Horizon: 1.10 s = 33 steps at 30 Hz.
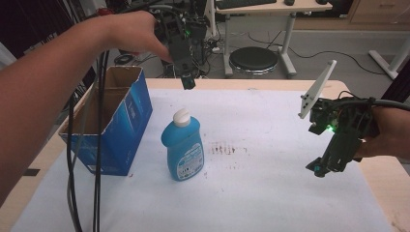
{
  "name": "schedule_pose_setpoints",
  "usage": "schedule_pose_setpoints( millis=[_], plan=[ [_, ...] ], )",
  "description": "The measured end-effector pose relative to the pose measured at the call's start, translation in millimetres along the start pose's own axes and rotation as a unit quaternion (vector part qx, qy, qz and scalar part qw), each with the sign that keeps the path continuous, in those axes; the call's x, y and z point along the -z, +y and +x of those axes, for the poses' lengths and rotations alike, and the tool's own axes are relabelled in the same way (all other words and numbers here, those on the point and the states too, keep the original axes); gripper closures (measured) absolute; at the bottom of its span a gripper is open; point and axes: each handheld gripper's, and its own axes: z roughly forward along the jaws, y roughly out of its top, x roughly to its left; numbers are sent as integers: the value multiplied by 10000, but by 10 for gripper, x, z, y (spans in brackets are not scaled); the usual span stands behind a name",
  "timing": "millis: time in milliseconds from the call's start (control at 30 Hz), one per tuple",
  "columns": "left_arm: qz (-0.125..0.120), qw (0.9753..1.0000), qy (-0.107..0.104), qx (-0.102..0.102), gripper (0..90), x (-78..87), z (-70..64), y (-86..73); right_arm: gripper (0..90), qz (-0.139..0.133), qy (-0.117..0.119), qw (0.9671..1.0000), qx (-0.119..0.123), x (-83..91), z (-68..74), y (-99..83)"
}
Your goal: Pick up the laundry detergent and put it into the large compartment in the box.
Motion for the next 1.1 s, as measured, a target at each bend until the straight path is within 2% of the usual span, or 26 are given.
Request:
schedule_pose_setpoints(
  millis=[100,200,300,333,500,600,833,933,1100],
  plan=[
    [-93,9994,-165,289,17,20,-28,-33,29,-20,-37,10000,29,8,0,-10],
    [-30,9983,-254,519,16,12,-61,-67,29,-49,-41,10000,53,11,14,-16],
    [34,9950,-276,961,16,23,-92,-107,29,-49,-50,10000,49,14,13,-22],
    [68,9944,-286,1019,17,31,-109,-120,29,-70,-59,9999,69,13,12,-24],
    [-106,9906,-322,1323,17,81,-204,-189,29,-84,-74,9999,106,9,18,-37],
    [-128,9887,-385,1441,17,57,-270,-208,29,-88,-79,9999,121,-2,17,-45],
    [-175,9851,-341,1674,17,-21,-375,-261,29,-95,-91,9998,150,-12,19,-49],
    [-133,9850,-356,1682,16,-82,-415,-291,29,-91,-100,9998,149,-16,20,-50],
    [-189,9853,-517,1620,17,-192,-475,-359,29,-86,-102,9997,180,-20,18,-56]
  ],
)
